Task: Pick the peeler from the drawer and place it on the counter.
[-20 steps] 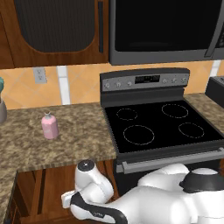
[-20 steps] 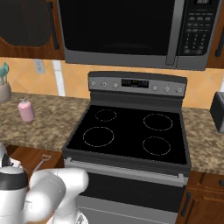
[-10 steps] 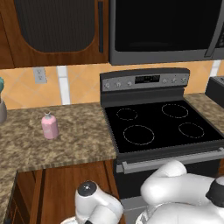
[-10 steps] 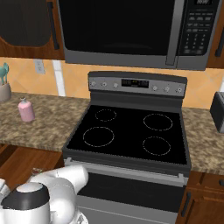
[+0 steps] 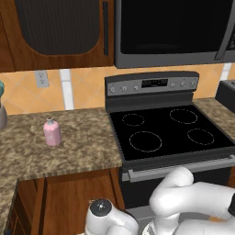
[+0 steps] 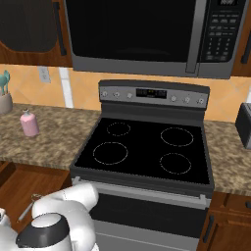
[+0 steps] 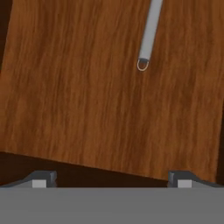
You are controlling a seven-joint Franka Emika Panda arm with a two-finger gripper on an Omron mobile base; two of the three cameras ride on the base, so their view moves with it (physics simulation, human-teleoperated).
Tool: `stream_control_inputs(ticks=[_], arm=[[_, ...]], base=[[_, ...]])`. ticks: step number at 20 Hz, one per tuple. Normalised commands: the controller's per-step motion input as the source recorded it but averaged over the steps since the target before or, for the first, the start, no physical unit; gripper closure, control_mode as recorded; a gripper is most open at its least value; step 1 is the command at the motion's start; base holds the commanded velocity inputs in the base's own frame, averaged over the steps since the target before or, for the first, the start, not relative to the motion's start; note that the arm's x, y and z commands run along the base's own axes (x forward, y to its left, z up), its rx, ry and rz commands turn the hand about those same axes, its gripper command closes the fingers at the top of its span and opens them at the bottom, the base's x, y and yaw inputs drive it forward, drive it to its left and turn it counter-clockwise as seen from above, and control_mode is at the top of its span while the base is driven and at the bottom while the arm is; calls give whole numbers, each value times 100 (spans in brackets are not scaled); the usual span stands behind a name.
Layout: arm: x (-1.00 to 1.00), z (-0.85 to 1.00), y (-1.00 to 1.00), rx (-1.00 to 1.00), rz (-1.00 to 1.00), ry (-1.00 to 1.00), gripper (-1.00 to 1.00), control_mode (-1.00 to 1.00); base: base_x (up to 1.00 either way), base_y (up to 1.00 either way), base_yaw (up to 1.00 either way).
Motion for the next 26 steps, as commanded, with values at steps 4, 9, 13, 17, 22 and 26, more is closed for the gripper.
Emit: stream_control_inputs(ticks=[4, 9, 13, 17, 22, 26], arm=[[93, 33, 0, 4, -4, -4, -100, -100], [89, 16, 10, 0, -8, -5, -100, -100], [65, 0, 14, 0, -1, -1, -100, -100], [34, -10, 0, 0, 1, 0, -100, -100], [13, -40, -16, 0, 0, 0, -100, -100], [0, -53, -35, 0, 0, 0, -100, -100]], base=[[0, 0, 0], [0, 0, 0], [0, 0, 0], [0, 0, 0], [0, 0, 0], [0, 0, 0]])
